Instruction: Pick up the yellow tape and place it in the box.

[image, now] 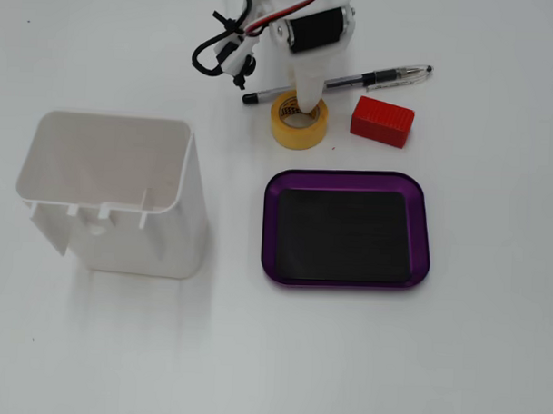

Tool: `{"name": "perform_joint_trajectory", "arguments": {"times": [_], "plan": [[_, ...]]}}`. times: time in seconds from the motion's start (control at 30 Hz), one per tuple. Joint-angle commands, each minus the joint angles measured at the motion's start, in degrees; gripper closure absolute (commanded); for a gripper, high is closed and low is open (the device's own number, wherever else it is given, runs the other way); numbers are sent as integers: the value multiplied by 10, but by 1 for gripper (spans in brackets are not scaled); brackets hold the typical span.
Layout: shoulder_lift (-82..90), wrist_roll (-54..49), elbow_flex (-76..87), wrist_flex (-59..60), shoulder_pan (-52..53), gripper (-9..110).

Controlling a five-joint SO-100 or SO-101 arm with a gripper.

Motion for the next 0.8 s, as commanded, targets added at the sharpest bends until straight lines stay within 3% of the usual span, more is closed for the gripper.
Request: {"name": "perform_joint_trajectory", "arguments": {"times": [0.0,0.37,0.57,0.77], "plan": [[3,-4,-18,-5,2,93],[3,-2,76,-90,2,93],[12,4,69,-83,0,103],[46,12,11,-40,0,102]]}}
